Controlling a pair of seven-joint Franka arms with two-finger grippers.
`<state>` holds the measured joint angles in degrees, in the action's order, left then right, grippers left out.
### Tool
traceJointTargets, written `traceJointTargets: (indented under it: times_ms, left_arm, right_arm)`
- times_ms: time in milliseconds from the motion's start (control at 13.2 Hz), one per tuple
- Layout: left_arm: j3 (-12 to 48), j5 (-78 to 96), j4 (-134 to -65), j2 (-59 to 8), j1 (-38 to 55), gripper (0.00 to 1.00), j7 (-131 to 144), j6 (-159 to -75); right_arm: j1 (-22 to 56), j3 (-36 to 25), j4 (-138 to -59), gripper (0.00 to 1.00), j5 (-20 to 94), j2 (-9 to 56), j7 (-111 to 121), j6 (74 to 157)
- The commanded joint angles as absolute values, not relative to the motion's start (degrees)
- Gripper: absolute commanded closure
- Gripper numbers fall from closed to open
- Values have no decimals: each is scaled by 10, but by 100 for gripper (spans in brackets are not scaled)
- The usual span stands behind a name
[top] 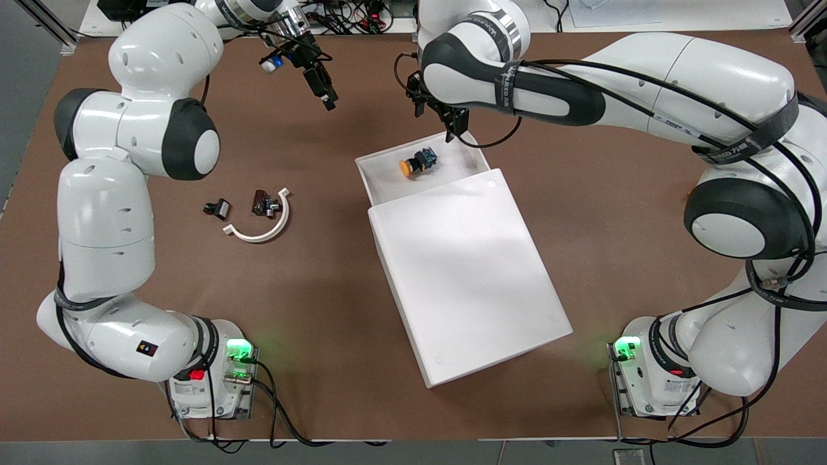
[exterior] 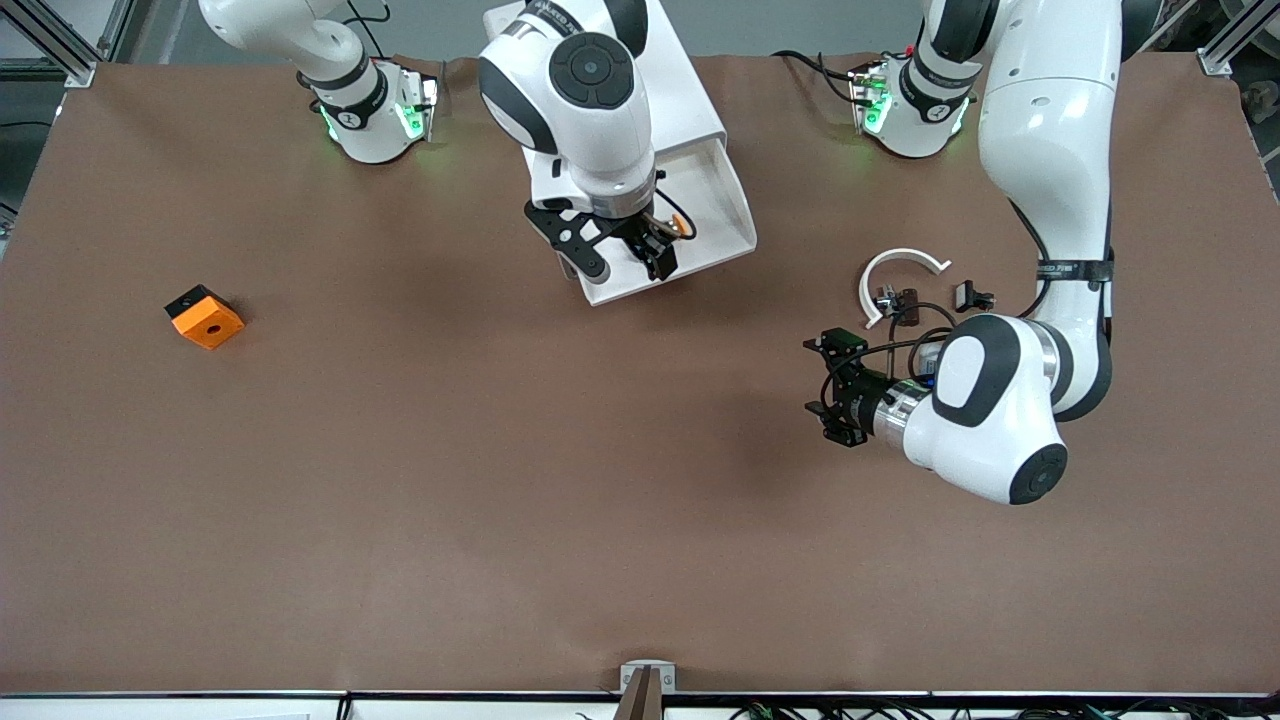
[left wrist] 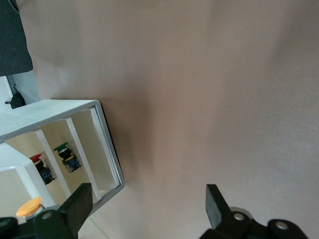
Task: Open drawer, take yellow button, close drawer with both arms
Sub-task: 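Reach the right gripper into the open drawer toward the orange button, then close the right gripper on the orange-capped button's blue base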
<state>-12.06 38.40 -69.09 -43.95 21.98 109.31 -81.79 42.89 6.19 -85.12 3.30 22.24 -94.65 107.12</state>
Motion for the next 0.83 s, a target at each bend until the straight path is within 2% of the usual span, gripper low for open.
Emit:
traceJointTargets:
  times_ms: [0,683,759]
  left_arm:
    - [-120,369,-695,-434,228,0,1072,-813]
    - [-126,362,-694,-427,229,0,1053,-811]
    - [-127,362,-694,-427,225,0,1047,-811]
  right_arm:
    - [450,58,-843,0,41,235,-966,1061]
    - [458,57,-843,0,47,258,-976,1058]
    - [461,57,-843,7,47,258,-976,1058]
